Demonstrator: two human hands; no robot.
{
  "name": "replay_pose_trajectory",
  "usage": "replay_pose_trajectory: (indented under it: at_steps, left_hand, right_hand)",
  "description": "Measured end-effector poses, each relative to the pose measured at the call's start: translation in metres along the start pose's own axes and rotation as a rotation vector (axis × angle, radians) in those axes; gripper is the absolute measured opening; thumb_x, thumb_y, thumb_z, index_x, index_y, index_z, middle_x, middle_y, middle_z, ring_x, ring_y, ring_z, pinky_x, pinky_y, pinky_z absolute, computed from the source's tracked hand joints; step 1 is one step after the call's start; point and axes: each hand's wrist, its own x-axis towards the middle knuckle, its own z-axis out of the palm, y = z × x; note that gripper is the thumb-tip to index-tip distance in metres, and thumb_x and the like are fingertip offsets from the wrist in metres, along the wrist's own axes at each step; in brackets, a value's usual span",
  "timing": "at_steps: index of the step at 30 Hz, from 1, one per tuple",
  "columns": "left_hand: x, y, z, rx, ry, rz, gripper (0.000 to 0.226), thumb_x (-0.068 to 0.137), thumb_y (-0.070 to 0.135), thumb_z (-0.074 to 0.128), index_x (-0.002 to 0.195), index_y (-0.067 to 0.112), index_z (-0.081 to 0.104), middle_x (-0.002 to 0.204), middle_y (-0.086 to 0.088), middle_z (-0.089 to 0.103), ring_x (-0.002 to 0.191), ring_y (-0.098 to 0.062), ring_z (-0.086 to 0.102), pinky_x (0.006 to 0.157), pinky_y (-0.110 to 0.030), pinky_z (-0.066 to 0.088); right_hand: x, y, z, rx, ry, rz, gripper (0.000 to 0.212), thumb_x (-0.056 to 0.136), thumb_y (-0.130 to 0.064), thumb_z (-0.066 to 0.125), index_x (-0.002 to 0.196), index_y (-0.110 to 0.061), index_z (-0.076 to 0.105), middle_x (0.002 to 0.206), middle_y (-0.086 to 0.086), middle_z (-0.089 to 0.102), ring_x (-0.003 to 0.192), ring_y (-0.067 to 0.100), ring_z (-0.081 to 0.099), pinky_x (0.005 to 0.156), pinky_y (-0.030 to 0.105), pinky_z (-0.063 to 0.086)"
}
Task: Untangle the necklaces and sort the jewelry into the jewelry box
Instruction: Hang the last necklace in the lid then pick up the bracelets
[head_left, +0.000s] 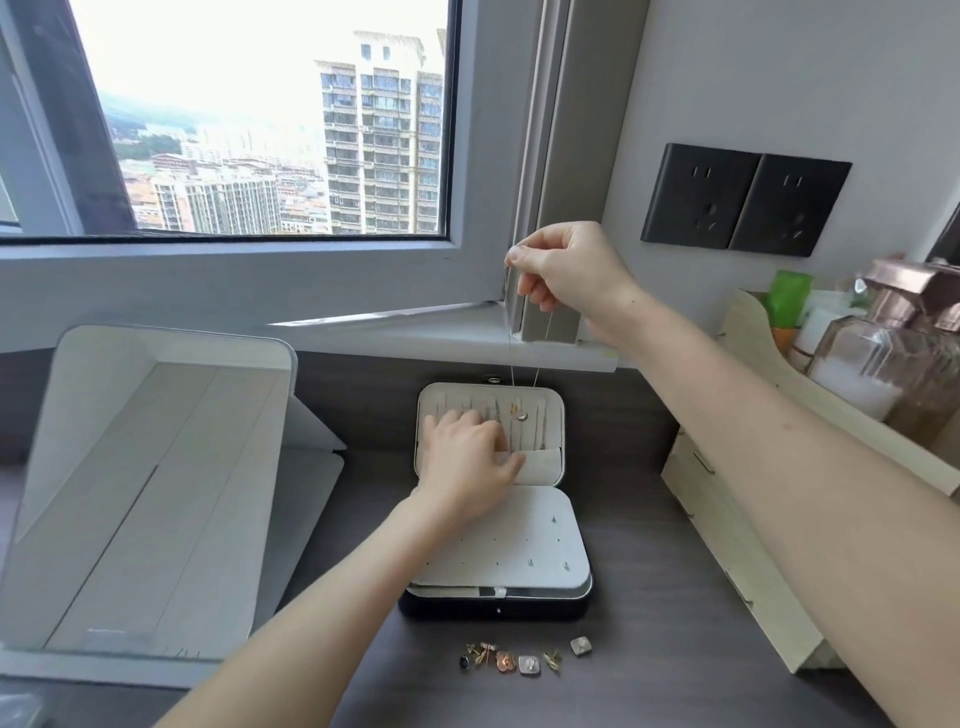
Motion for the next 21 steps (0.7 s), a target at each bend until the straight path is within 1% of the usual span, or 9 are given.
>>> replay_pose_trajectory:
  at_steps: [3,6,8,10,12,15,19,21]
  left_hand:
    - [0.000,0.001,0.000,-0.047,0.028,-0.007,0.028,0.089,0.043,0.050,0.088,0.019,0.064,0.096,0.003,0.060,0.096,-0.021,0.048,0.083,-0.033,0.026]
    - [-0.002,0.000,0.001,-0.090,0.071,-0.006,0.024,0.086,0.041,0.055,0.084,0.019,0.065,0.092,0.003,0.061,0.092,-0.020,0.049,0.077,-0.032,0.023]
    - [-0.003,-0.001,0.002,-0.116,0.106,-0.006,0.023,0.085,0.040,0.058,0.080,0.019,0.065,0.088,0.004,0.061,0.089,-0.019,0.049,0.073,-0.031,0.020]
    - [-0.004,-0.001,0.004,-0.145,0.152,-0.003,0.024,0.084,0.039,0.059,0.074,0.017,0.066,0.082,0.003,0.062,0.084,-0.020,0.050,0.071,-0.030,0.018]
    - [-0.004,0.000,0.007,-0.165,0.193,-0.005,0.029,0.081,0.039,0.054,0.067,0.016,0.066,0.074,0.002,0.062,0.078,-0.023,0.052,0.069,-0.031,0.018]
    - [-0.002,0.000,0.010,-0.132,0.214,-0.022,0.034,0.079,0.037,0.046,0.060,0.015,0.064,0.068,0.001,0.061,0.072,-0.025,0.052,0.067,-0.031,0.018]
    - [0.002,0.002,0.014,-0.085,0.233,-0.051,0.036,0.079,0.033,0.048,0.050,0.014,0.059,0.057,0.000,0.057,0.063,-0.027,0.052,0.065,-0.031,0.020]
    - [0.002,0.003,0.016,-0.083,0.243,-0.064,0.037,0.079,0.031,0.049,0.048,0.014,0.058,0.054,0.000,0.056,0.060,-0.027,0.052,0.064,-0.031,0.021]
  right_hand:
    - [0.002,0.006,0.001,0.011,0.012,-0.003,0.011,0.090,-0.011,0.057,0.088,-0.003,0.065,0.059,0.004,0.058,0.046,0.008,0.049,0.047,0.020,0.043]
    - [0.003,0.013,0.002,0.018,0.008,0.005,0.011,0.090,-0.011,0.057,0.088,-0.003,0.065,0.060,0.004,0.059,0.048,0.009,0.049,0.046,0.019,0.044]
    - [0.001,0.019,0.004,0.017,-0.015,0.019,0.011,0.090,-0.010,0.057,0.086,-0.004,0.064,0.060,0.005,0.059,0.049,0.011,0.049,0.046,0.020,0.045]
    - [-0.003,0.026,0.006,0.003,-0.051,0.036,0.012,0.091,-0.010,0.056,0.088,-0.001,0.065,0.061,0.006,0.059,0.050,0.012,0.050,0.047,0.020,0.046]
    - [-0.007,0.034,0.008,-0.033,-0.088,0.039,0.013,0.091,-0.010,0.056,0.089,0.000,0.065,0.063,0.007,0.060,0.052,0.012,0.052,0.050,0.021,0.048]
    - [-0.013,0.046,0.010,-0.054,-0.124,0.054,0.012,0.091,-0.009,0.056,0.083,-0.002,0.064,0.063,0.007,0.060,0.051,0.012,0.053,0.051,0.021,0.050]
    - [-0.019,0.058,0.013,-0.099,-0.177,0.080,0.013,0.090,-0.007,0.054,0.080,-0.006,0.062,0.067,0.010,0.064,0.054,0.015,0.059,0.055,0.024,0.053]
    - [-0.021,0.065,0.014,-0.181,-0.182,0.094,0.014,0.089,-0.008,0.054,0.078,-0.006,0.063,0.069,0.010,0.066,0.059,0.018,0.063,0.058,0.025,0.055]
